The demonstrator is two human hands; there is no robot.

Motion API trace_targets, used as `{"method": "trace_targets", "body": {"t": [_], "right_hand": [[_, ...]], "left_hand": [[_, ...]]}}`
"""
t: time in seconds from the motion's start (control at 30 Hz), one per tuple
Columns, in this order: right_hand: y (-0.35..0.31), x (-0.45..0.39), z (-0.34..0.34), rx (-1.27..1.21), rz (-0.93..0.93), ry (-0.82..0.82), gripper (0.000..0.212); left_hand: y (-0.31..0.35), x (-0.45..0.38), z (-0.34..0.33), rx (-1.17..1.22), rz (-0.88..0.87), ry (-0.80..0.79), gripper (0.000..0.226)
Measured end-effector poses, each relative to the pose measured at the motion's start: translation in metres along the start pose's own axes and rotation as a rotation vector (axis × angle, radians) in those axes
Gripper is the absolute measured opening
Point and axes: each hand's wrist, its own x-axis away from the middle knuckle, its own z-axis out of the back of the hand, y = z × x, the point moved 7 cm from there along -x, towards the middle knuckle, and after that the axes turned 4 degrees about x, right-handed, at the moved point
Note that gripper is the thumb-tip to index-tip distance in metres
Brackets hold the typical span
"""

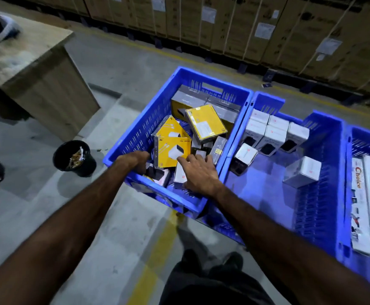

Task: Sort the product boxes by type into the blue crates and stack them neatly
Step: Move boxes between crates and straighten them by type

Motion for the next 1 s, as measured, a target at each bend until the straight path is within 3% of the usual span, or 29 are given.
{"method": "trace_targets", "body": {"t": [0.17, 0.3, 0.43, 0.57, 0.67, 0.87, 1.0], "right_hand": [[0.001, -0.004, 0.000, -0.042, -0.029, 0.030, 0.084], [0.004, -0.002, 0.004, -0.118, -0.027, 0.076, 0.090], [0.014, 0.008, 0.019, -0.310, -0.053, 0.154, 0.096], [0.030, 0.029, 0.036, -0.588, -0.101, 0.295, 0.085], [0.044, 0.041, 0.041, -0.865, -0.151, 0.354, 0.077], [0.075, 0.057, 0.034, -1.378, -0.296, 0.413, 0.055], [0.093, 0.069, 0.035, -1.585, -0.354, 0.407, 0.051]], "left_hand": [[0.002, -0.016, -0.011, -0.025, 0.014, -0.147, 0.074], [0.004, -0.019, -0.013, 0.019, 0.000, -0.218, 0.063], [0.000, -0.028, -0.018, 0.049, -0.028, -0.218, 0.074], [0.003, -0.031, -0.022, 0.102, -0.078, -0.259, 0.082], [-0.004, -0.056, -0.024, 0.167, -0.130, -0.222, 0.097], [0.000, -0.002, 0.048, 0.117, -0.190, 0.050, 0.068], [-0.011, 0.065, 0.091, 0.286, -0.233, 0.289, 0.059]]}}
